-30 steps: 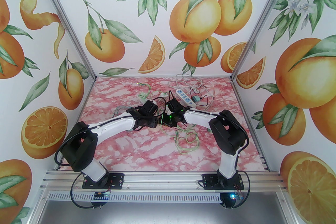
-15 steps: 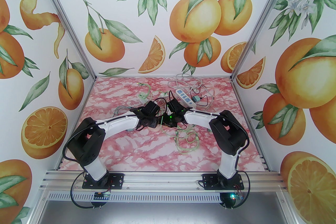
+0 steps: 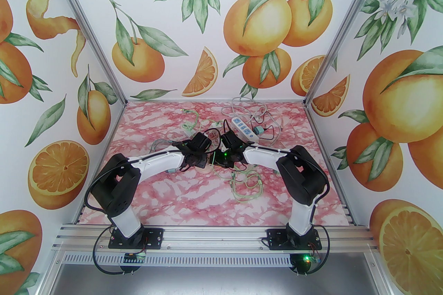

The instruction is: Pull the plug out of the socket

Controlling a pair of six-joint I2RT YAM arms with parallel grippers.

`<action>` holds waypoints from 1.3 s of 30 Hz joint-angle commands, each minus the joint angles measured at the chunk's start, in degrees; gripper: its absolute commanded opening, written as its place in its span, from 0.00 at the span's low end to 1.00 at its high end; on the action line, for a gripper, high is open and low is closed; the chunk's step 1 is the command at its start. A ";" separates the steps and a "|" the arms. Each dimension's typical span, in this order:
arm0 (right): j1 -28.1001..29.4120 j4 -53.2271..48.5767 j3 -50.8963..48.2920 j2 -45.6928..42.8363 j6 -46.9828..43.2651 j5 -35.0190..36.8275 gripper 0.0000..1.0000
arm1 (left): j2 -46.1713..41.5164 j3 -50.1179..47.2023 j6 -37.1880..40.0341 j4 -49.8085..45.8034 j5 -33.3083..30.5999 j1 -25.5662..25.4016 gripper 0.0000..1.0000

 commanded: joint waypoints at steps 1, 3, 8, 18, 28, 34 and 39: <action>-0.41 -12.54 -4.42 3.96 -0.21 10.04 0.29 | -4.12 0.88 -1.48 1.40 4.57 1.76 0.18; -0.46 -12.70 -4.42 3.82 -0.42 10.48 0.29 | -4.88 0.29 -2.25 1.96 7.46 2.81 0.18; -0.41 -13.12 -4.34 4.13 -0.85 10.80 0.29 | -6.65 -1.03 -2.43 2.67 9.81 4.44 0.18; -0.44 -13.52 -3.65 4.41 -0.94 10.93 0.29 | -5.15 0.55 0.74 -1.63 -1.58 -0.74 0.18; -0.24 -14.92 -2.80 5.24 -1.80 11.75 0.28 | -4.56 1.16 2.02 -3.00 -6.90 -5.37 0.18; -0.16 -15.17 -2.50 5.91 -2.16 11.57 0.28 | -4.71 1.46 1.38 -3.45 -2.76 -4.12 0.18; 0.01 -15.07 -2.05 5.62 -2.32 11.05 0.27 | -3.07 3.15 2.95 -6.26 -4.34 -3.87 0.19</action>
